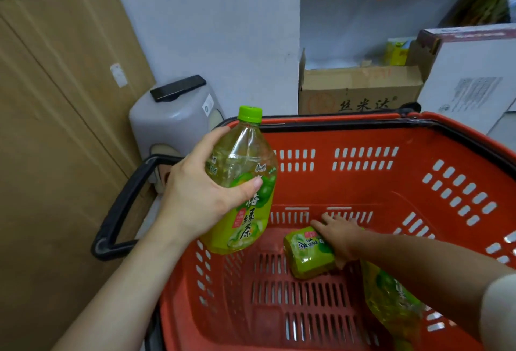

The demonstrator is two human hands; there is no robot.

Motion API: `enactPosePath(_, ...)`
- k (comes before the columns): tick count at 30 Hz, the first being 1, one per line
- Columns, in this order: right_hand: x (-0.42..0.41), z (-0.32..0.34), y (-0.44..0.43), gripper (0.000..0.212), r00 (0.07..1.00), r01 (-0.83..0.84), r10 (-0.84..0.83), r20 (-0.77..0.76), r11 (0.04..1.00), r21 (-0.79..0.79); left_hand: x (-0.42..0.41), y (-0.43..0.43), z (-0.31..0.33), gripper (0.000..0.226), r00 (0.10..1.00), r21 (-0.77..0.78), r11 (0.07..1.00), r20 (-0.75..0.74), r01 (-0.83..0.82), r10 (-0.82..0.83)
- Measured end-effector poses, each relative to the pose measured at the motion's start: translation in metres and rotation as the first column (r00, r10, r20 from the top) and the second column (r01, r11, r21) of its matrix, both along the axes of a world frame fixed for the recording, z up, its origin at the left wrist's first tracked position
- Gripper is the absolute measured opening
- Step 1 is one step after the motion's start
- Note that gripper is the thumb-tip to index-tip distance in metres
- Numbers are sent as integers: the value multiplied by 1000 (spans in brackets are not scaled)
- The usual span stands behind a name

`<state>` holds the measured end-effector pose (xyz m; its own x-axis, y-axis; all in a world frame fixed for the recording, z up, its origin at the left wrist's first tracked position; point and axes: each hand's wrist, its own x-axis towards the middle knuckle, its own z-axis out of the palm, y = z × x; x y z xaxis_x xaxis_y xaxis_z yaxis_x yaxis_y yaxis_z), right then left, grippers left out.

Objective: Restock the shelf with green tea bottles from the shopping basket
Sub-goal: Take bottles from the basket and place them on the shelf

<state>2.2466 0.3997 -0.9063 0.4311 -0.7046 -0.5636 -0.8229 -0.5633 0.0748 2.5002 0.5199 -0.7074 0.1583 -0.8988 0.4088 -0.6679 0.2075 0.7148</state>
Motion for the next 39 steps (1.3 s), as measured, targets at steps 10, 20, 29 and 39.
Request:
enactPosePath(10, 47, 178, 7, 108, 915, -403, 385, -118, 880, -250, 6, 3, 6, 80, 982, -101, 994, -186, -40, 21)
enactPosePath(20, 57, 340, 53, 98, 708, -520, 668, -230, 272, -810, 30, 48, 67, 71, 908, -331, 923, -417, -198, 46)
enactPosePath(29, 205, 433, 116, 74, 395, -257, 905, -160, -59, -965, 132, 195, 192, 76, 960, -526, 806, -87, -271, 266)
enactPosePath(39, 408, 510, 224, 100, 149, -169, 976, -162, -136, -976, 247, 347, 268, 85, 719, -629, 572, 29, -527, 695)
